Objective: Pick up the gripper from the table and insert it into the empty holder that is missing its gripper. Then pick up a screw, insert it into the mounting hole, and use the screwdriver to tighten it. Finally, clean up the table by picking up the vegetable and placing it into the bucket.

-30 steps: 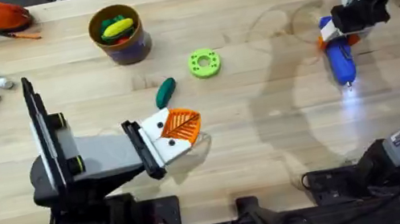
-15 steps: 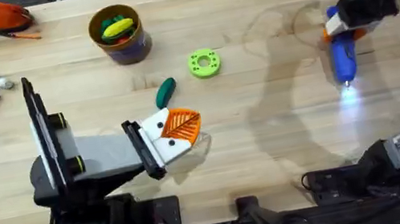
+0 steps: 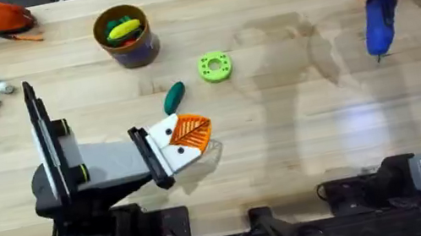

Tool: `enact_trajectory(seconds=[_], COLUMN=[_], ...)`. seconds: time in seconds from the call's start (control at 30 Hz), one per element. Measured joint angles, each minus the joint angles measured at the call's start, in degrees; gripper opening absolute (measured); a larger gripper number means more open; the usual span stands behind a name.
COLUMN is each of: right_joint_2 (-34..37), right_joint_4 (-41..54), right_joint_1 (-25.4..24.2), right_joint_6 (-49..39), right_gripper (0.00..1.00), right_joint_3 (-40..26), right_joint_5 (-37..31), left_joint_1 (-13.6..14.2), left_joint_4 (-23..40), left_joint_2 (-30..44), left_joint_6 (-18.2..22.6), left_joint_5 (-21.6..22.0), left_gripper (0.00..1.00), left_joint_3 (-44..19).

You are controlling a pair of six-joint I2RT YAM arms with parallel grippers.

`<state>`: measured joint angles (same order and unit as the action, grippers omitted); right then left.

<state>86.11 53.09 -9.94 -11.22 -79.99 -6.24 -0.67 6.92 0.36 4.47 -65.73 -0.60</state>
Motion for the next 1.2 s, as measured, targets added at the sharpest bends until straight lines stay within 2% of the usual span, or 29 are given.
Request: enact_trajectory(seconds=[0.23, 0.77, 0.97, 1.2], right_joint_2=[-9.8, -28.5, -32.0, -31.7], right_joint_4=[-3.6, -7.6, -10.8, -13.3], right_joint_1=[1.9, 2.1, 2.1, 2.2], right_joint_6=[0.1, 2.4, 2.4, 0.9], right_gripper=[0.053, 0.042, 0.038, 0.034], right_joint_3=[0.0, 0.0, 0.0, 0.0], right_joint_5=[3.0, 25.2, 34.0, 49.6], left_joint_1=[0.0, 0.0, 0.0, 0.0], left_joint_4=[0.0, 0.0, 0.0, 0.0], left_joint_2=[0.0, 0.0, 0.0, 0.0], left_joint_6=[0.0, 0.0, 0.0, 0.0], left_joint_5=[0.0, 0.0, 0.0, 0.0], left_gripper=[0.013, 0.014, 0.013, 0.013], left_joint_3=[0.0, 0.0, 0.0, 0.0])
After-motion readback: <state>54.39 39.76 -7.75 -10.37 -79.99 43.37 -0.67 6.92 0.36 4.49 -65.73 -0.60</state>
